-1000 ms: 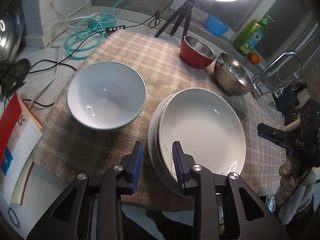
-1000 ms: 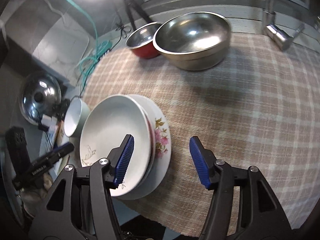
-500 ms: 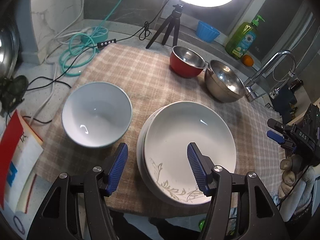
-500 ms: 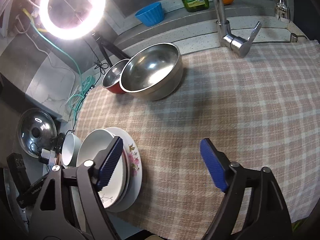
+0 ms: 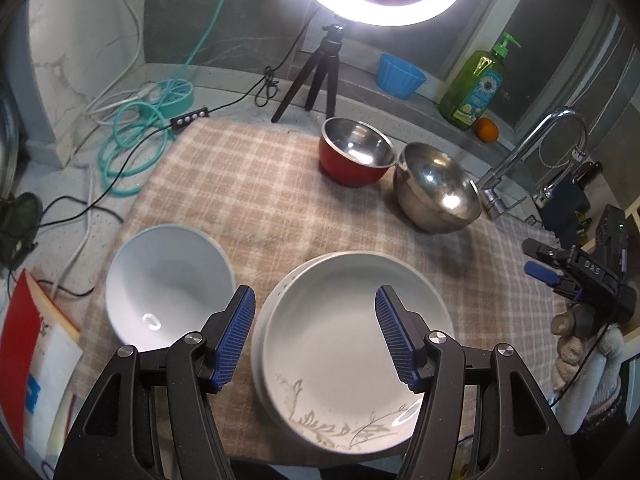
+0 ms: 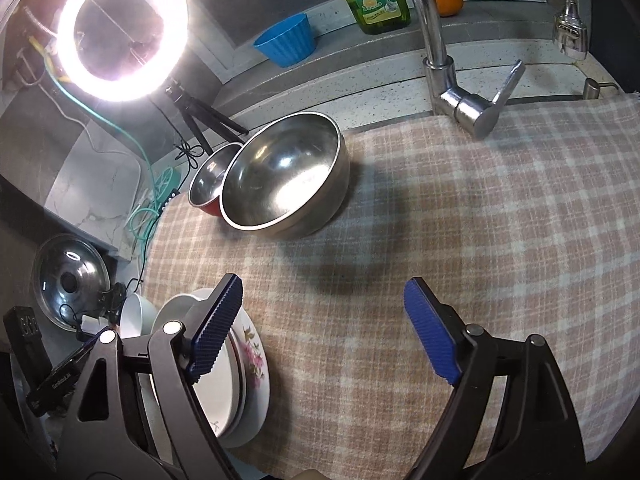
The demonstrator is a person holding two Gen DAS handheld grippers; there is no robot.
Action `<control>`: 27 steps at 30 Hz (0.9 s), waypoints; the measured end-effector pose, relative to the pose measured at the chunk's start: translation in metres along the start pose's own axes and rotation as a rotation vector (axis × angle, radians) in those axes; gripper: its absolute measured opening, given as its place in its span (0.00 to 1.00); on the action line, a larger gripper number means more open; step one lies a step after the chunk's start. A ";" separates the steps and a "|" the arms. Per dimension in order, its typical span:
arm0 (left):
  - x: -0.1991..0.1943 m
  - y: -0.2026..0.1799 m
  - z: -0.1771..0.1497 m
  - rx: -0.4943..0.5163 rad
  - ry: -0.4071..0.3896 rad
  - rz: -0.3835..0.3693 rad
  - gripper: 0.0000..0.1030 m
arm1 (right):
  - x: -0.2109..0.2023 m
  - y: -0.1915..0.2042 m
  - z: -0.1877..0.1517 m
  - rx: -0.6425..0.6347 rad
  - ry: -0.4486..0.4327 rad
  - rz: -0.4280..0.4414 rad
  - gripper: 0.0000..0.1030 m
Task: Organize plates and bowls
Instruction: 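Move the open right gripper to the rim of the large steel bowl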
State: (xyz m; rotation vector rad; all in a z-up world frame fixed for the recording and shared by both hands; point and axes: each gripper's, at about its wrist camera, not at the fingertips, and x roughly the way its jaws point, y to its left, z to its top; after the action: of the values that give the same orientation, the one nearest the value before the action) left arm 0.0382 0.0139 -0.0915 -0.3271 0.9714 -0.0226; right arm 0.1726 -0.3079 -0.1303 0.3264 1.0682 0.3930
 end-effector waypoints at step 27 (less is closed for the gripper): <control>0.152 -0.063 0.101 -0.111 0.210 -0.205 0.56 | 0.092 -0.022 0.098 0.023 0.161 0.065 0.60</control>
State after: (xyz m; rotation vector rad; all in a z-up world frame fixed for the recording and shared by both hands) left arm 0.2143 -0.0447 -0.1435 -0.5344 1.1463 -0.1938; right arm 0.3026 -0.2911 -0.1681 0.3552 1.2223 0.4710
